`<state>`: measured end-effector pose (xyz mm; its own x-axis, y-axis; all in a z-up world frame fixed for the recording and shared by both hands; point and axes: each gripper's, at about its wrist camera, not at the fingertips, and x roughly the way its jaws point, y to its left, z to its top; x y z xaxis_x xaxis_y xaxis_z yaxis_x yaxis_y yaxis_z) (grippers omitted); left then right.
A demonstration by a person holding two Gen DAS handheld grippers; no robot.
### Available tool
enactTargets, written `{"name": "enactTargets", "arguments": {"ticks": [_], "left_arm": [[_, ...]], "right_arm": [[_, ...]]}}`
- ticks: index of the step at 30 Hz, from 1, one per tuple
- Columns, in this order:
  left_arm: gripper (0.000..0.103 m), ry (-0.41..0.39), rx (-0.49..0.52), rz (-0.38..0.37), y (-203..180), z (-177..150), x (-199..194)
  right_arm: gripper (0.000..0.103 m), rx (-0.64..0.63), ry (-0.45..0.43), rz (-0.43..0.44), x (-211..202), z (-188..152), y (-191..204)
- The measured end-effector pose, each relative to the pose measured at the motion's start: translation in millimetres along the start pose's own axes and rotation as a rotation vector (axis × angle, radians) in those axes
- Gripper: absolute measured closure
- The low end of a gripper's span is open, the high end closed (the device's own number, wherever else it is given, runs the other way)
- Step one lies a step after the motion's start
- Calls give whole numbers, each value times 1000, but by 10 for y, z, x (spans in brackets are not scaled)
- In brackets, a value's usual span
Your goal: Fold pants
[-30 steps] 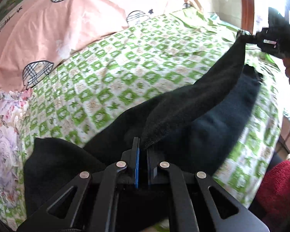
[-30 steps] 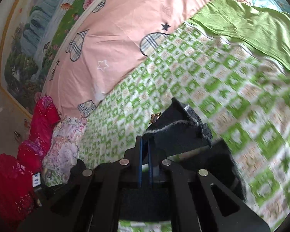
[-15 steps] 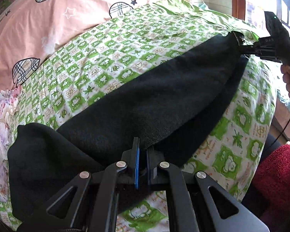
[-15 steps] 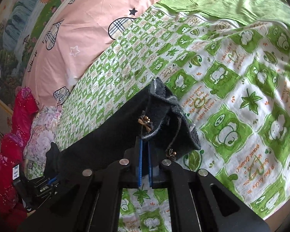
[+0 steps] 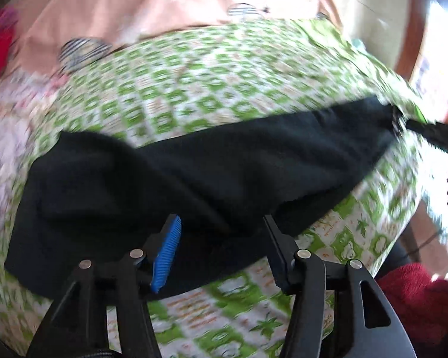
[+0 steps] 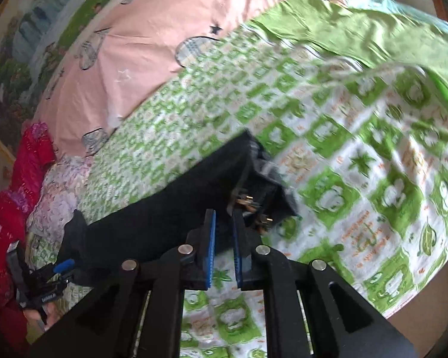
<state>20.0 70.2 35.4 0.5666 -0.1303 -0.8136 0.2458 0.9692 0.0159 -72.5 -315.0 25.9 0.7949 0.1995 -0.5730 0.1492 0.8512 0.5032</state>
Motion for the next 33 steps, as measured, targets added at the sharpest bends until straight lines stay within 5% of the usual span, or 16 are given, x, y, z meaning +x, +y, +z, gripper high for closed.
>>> {"name": "enactTargets", "arguments": {"ticks": [8,15,17,19,20,25,28,31,33], "left_arm": [[32,47,-266,120,646,354,-24],[27,157,-393,219,1092,883,259],[27,224,-408,268,1204,1053,416],[27,291,-412,288,1267,1207,584],[27,321,-406,299,1278,1248,646],[27,460,-345,370,1279,1338,1046],[41,496,-341,395,1346,1279,1173],[94,480,-355,341,1392,1176,1190],[94,419,-377,321,1421,1112,1077]], "right_arm": [[88,-202,157,222,489,-181,826],[87,-400,306,405,916,-501,1698],[80,-471,347,453,1053,-605,2004],[54,-513,363,487,1142,-675,2203],[51,-540,369,507,1224,-721,2345],[50,-596,424,504,1597,-851,2645],[50,-599,448,485,1763,-871,2649],[50,-596,453,491,1855,-876,2648],[50,-608,445,491,1872,-889,2682]]}}
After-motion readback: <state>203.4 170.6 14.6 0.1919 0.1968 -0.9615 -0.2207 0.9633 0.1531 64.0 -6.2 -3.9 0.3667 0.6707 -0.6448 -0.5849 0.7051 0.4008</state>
